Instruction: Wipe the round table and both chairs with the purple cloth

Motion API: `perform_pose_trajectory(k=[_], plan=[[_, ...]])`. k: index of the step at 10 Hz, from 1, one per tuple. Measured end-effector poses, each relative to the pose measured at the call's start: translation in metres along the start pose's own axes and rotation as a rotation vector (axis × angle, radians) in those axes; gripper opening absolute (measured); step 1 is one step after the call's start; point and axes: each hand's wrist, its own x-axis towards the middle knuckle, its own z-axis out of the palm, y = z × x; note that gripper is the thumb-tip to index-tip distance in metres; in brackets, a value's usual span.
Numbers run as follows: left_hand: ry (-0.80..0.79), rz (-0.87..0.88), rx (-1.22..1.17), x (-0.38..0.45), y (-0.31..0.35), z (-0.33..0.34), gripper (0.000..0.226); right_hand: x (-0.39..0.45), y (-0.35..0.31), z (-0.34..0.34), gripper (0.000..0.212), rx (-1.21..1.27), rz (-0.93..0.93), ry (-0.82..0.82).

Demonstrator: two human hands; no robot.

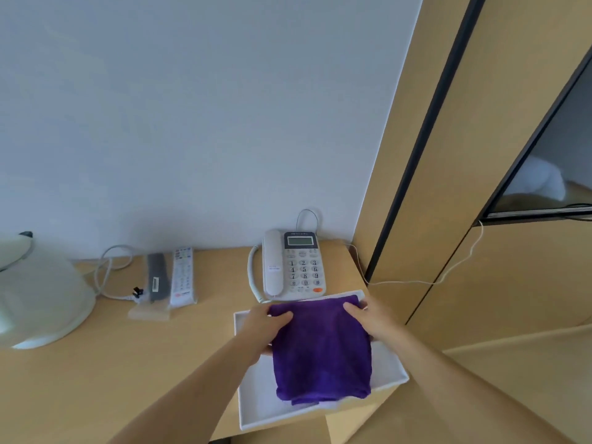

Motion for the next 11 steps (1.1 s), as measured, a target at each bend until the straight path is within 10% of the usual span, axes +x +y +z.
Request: perform_pose_trajectory(k=[4, 6, 8, 10, 11], plan=[[0.256, -0.042, 0.351, 0.036, -0.020, 0.013, 0.019, 0.037, 0.031, 0.028, 0.032, -0.052, -0.108, 0.025], [0.375, 0.394, 1.130, 0.013, -0.030, 0.024, 0.071, 0.017, 0.041, 0.026, 0.060, -0.336, -0.274, 0.055], [-0.021, 0.414, 1.453, 0.013, -0.060, 0.017, 0.111, 0.003, 0.072, 0.020, 0.086, -0.889, -0.618, -0.157], [-0.089, 0.321, 1.437, 0.000, -0.036, 0.013, 0.109, 0.000, 0.048, 0.008, 0.088, -0.917, -0.534, -0.245], [0.022, 0.347, 1.059, -0.013, 0.006, 0.002, 0.085, -0.003, 0.006, -0.015, 0.074, -0.717, -0.559, -0.178]])
